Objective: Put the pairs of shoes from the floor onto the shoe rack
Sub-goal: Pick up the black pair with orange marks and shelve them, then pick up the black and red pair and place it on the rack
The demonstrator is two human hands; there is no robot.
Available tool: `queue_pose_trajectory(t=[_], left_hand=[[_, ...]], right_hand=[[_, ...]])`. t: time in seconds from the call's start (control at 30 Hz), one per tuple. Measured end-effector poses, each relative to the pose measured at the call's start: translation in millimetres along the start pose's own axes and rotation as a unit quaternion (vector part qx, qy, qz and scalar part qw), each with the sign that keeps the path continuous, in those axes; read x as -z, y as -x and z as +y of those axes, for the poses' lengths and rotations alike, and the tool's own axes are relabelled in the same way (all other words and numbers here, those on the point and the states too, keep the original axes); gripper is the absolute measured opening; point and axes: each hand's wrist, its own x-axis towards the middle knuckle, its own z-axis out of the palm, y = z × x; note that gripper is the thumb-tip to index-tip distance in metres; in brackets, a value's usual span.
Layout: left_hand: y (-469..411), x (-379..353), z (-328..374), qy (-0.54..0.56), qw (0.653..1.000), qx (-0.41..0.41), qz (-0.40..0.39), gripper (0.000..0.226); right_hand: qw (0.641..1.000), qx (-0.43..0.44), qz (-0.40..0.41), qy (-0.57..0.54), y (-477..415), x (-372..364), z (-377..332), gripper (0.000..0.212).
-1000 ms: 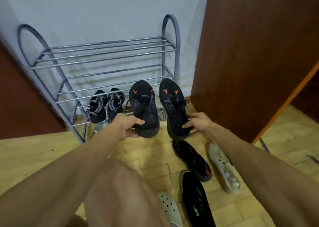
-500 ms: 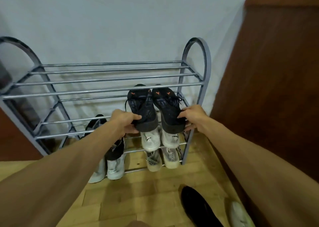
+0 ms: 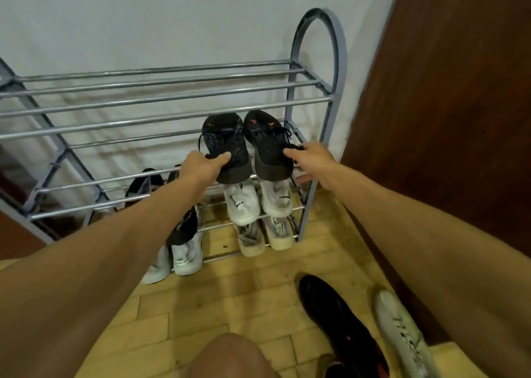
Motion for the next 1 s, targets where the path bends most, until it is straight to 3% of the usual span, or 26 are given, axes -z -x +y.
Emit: queue_pose_trajectory(t=[0.13, 0.23, 0.3, 0.4, 0.6, 0.77, 0.87, 1.0], left_hand=[[51.2, -9.3, -2.3, -0.029, 0.996, -0.05, 0.07, 0.068], [96.8, -23.2, -12.3, -0.034, 0.998, -0.041, -0.014, 0.057], [130.9, -32.7, -15.8, -0.066, 0.993, -0.046, -0.091, 0.03], [172.8, -53.4, -23.0, -0.11, 0.973, -0.022, -0.204, 0.026], [226.5, -103.9, -65.0, -0.231, 0.911, -0.051, -0.337, 0.025], [230.3, -127.0, -122.0, -0.254, 0.888, -0.095, -0.37, 0.023], [216.6, -126.4, -156.1, -0.338, 0.837, -0.069, -0.424, 0.032], [198.2, -128.7, -175.3, -0.363, 0.815, -0.071, -0.446, 0.039]], right_hand=[[0.999, -0.009, -0.011, 0.037, 46.5, 16.7, 15.2, 0.047], [0.993, -0.028, -0.055, 0.097, 84.8, 33.5, 42.4, 0.041], [0.988, -0.041, -0.084, 0.126, 106.5, 45.2, 64.1, 0.046], [0.976, -0.072, -0.099, 0.178, 133.1, 60.4, 103.2, 0.054], [0.95, -0.141, -0.139, 0.242, 170.4, 73.7, 200.0, 0.06], [0.931, -0.217, -0.169, 0.24, 180.8, 68.0, 280.8, 0.057], [0.92, -0.246, -0.164, 0.259, 176.3, 55.6, 318.9, 0.068], [0.909, -0.286, -0.164, 0.257, 166.3, 36.0, 358.1, 0.053]])
